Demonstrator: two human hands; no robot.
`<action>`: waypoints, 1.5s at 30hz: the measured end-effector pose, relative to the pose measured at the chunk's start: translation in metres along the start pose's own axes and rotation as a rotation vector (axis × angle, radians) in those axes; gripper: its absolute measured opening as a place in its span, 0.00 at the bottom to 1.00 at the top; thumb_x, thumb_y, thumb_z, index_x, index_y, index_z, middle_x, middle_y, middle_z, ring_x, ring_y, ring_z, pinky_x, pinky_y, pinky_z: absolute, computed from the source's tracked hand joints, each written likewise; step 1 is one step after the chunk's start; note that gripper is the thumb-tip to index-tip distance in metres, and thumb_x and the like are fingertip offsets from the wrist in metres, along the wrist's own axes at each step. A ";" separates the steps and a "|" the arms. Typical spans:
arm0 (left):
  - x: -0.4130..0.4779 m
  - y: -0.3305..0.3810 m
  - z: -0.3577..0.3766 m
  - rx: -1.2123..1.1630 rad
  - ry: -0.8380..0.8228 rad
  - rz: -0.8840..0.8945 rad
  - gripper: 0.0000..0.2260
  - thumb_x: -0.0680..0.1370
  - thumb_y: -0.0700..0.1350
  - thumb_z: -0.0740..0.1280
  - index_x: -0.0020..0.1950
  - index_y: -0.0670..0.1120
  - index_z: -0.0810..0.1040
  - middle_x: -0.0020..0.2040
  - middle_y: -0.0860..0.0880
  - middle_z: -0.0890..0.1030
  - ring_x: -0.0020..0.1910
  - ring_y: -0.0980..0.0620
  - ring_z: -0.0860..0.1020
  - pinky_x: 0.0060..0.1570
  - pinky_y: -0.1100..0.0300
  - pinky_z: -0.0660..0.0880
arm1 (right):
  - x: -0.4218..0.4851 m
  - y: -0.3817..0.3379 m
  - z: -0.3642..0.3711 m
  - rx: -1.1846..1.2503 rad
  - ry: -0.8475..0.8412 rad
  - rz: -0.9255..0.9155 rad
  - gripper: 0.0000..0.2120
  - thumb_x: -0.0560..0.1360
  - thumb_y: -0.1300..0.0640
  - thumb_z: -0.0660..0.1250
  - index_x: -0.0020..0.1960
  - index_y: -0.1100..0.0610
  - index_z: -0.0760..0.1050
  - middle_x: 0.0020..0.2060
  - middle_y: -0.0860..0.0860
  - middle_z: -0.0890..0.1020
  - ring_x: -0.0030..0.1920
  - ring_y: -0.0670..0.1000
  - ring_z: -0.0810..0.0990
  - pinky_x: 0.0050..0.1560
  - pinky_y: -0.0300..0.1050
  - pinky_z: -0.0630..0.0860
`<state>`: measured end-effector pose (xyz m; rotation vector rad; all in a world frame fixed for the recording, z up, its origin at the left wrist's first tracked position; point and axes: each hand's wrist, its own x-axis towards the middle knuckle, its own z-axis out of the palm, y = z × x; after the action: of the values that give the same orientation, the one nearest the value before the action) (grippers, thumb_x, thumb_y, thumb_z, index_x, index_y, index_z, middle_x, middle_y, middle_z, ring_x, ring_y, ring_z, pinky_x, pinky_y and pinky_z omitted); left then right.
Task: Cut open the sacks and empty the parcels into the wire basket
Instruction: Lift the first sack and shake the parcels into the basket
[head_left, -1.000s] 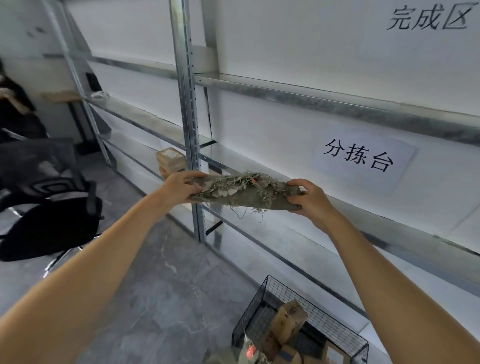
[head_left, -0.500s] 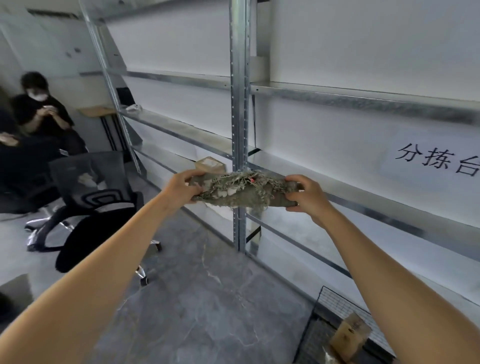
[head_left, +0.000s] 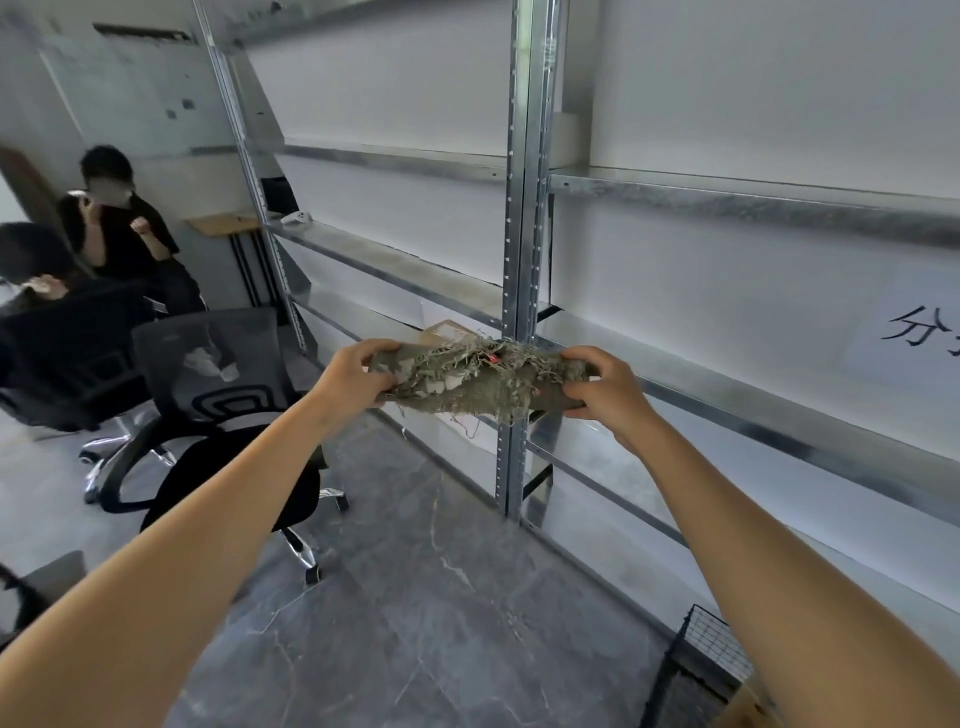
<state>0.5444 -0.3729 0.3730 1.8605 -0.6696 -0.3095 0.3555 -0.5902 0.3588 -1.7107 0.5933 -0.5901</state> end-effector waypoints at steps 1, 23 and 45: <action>0.009 -0.005 0.000 0.003 0.001 -0.001 0.19 0.76 0.31 0.65 0.64 0.44 0.75 0.53 0.46 0.76 0.41 0.53 0.78 0.35 0.68 0.79 | 0.011 0.005 0.004 0.002 -0.009 0.001 0.21 0.73 0.72 0.63 0.62 0.56 0.75 0.56 0.55 0.74 0.48 0.52 0.79 0.38 0.42 0.82; 0.311 -0.231 0.121 0.132 0.057 -0.370 0.15 0.74 0.39 0.70 0.59 0.50 0.78 0.53 0.48 0.80 0.50 0.46 0.80 0.52 0.45 0.79 | 0.353 0.235 0.074 -0.197 -0.110 0.259 0.21 0.72 0.72 0.61 0.58 0.51 0.73 0.55 0.51 0.73 0.54 0.55 0.78 0.44 0.49 0.82; 0.356 -0.797 0.358 0.365 -0.166 -0.468 0.17 0.75 0.36 0.68 0.63 0.41 0.76 0.60 0.42 0.79 0.58 0.45 0.77 0.48 0.63 0.70 | 0.388 0.830 0.214 -0.456 -0.031 0.468 0.19 0.72 0.71 0.64 0.59 0.56 0.78 0.56 0.52 0.80 0.48 0.48 0.76 0.43 0.36 0.68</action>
<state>0.8891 -0.6498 -0.4609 2.3561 -0.4090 -0.6872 0.7211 -0.8587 -0.4658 -1.9028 1.1294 -0.0931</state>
